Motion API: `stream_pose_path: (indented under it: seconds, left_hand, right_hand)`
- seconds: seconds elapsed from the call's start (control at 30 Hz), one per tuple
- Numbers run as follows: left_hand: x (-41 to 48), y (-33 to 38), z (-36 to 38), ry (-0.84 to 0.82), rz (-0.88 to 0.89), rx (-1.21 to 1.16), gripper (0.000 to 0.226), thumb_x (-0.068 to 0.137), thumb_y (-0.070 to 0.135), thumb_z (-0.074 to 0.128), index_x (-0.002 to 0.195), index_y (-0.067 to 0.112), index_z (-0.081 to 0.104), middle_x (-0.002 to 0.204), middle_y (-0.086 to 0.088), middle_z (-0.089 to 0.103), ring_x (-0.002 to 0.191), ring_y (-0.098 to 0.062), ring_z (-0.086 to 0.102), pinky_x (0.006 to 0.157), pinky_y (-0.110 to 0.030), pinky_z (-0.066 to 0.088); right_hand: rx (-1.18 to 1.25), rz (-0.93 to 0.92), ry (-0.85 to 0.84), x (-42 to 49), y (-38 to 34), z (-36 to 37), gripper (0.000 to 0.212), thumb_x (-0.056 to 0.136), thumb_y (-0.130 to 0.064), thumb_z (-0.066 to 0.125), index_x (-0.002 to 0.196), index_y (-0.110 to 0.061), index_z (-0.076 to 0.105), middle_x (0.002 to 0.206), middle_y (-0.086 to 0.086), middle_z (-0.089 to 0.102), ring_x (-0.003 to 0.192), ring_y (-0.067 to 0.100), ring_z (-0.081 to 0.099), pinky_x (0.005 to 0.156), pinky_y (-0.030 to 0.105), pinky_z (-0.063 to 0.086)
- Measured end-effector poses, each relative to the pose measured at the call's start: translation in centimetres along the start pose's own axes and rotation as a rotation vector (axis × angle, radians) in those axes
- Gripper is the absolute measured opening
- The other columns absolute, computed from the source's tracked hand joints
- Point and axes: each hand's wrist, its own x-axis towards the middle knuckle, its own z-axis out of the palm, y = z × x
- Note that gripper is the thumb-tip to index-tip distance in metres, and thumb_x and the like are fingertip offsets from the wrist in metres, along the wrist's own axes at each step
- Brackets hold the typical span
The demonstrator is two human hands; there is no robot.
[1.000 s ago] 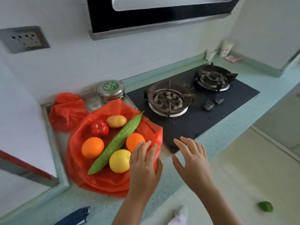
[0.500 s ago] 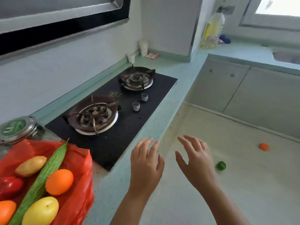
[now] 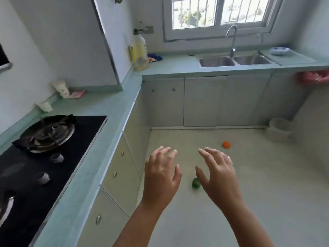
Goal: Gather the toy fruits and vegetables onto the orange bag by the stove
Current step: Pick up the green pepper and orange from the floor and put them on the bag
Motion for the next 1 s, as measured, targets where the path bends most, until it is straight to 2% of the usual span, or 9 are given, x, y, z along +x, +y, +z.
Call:
stream_pose_path:
  seconds: [0.1, 0.23, 0.47, 0.57, 0.67, 0.87, 1.0]
  left_hand:
    - [2.3, 3.2, 3.6, -0.042, 0.073, -0.063, 0.036, 0.082, 0.025, 0.048, 0.111, 0.011, 0.062, 0.112, -0.009, 0.063, 0.113, -0.023, 0.048, 0.091, -0.037, 0.039]
    - [4.9, 6.8, 8.1, -0.092, 0.167, -0.159, 0.036, 0.081, 0.024, 0.049, 0.11, 0.01, 0.062, 0.113, -0.01, 0.064, 0.114, -0.023, 0.047, 0.094, -0.035, 0.035]
    - [9.8, 9.3, 15.8, -0.141, 0.257, -0.268, 0.037, 0.081, 0.024, 0.047, 0.11, 0.007, 0.063, 0.112, -0.013, 0.063, 0.112, -0.026, 0.048, 0.089, -0.041, 0.043]
    - [13.1, 9.3, 19.8, -0.139, 0.247, -0.298, 0.038, 0.081, 0.024, 0.047, 0.109, 0.005, 0.063, 0.111, -0.015, 0.063, 0.111, -0.027, 0.048, 0.092, -0.039, 0.037]
    - [16.7, 8.9, 24.2, -0.162, 0.22, -0.324, 0.038, 0.081, 0.024, 0.047, 0.11, 0.005, 0.064, 0.111, -0.014, 0.063, 0.111, -0.027, 0.048, 0.091, -0.039, 0.037]
    - [25.4, 5.9, 31.5, -0.165, 0.081, -0.319, 0.04, 0.081, 0.025, 0.047, 0.11, 0.004, 0.064, 0.111, -0.015, 0.063, 0.109, -0.03, 0.051, 0.092, -0.038, 0.035]
    - [30.7, 3.7, 35.1, -0.148, 0.018, -0.308, 0.04, 0.081, 0.025, 0.047, 0.111, 0.004, 0.063, 0.11, -0.015, 0.063, 0.109, -0.026, 0.047, 0.092, -0.036, 0.034]
  right_hand:
    - [-0.046, 0.08, 0.068, 0.7, 4.2, -2.7, 0.043, 0.079, -0.035, 0.047, 0.113, -0.012, 0.059, 0.111, 0.014, 0.062, 0.103, 0.036, 0.056, 0.086, 0.06, 0.044]
    - [-0.119, 0.204, 0.124, 0.8, 9.0, -5.2, 0.044, 0.079, -0.037, 0.045, 0.113, -0.012, 0.059, 0.112, 0.014, 0.061, 0.104, 0.035, 0.056, 0.086, 0.06, 0.044]
    - [-0.222, 0.354, 0.134, 2.7, 15.3, -6.3, 0.046, 0.079, -0.036, 0.043, 0.114, -0.01, 0.059, 0.111, 0.014, 0.062, 0.103, 0.035, 0.057, 0.085, 0.057, 0.045]
    - [-0.256, 0.394, 0.128, 5.4, 18.2, -5.5, 0.046, 0.078, -0.035, 0.044, 0.112, -0.01, 0.06, 0.109, 0.014, 0.063, 0.101, 0.035, 0.058, 0.085, 0.057, 0.046]
    - [-0.284, 0.409, 0.099, 9.7, 21.4, -4.0, 0.045, 0.078, -0.035, 0.044, 0.111, -0.011, 0.061, 0.108, 0.013, 0.063, 0.1, 0.034, 0.059, 0.085, 0.057, 0.046]
    - [-0.291, 0.343, -0.005, 21.4, 26.9, -0.6, 0.044, 0.078, -0.034, 0.044, 0.112, -0.011, 0.06, 0.108, 0.012, 0.062, 0.099, 0.033, 0.058, 0.087, 0.058, 0.044]
    - [-0.273, 0.309, -0.039, 27.6, 29.5, 2.0, 0.044, 0.078, -0.035, 0.044, 0.111, -0.012, 0.061, 0.109, 0.01, 0.062, 0.1, 0.032, 0.058, 0.089, 0.058, 0.043]
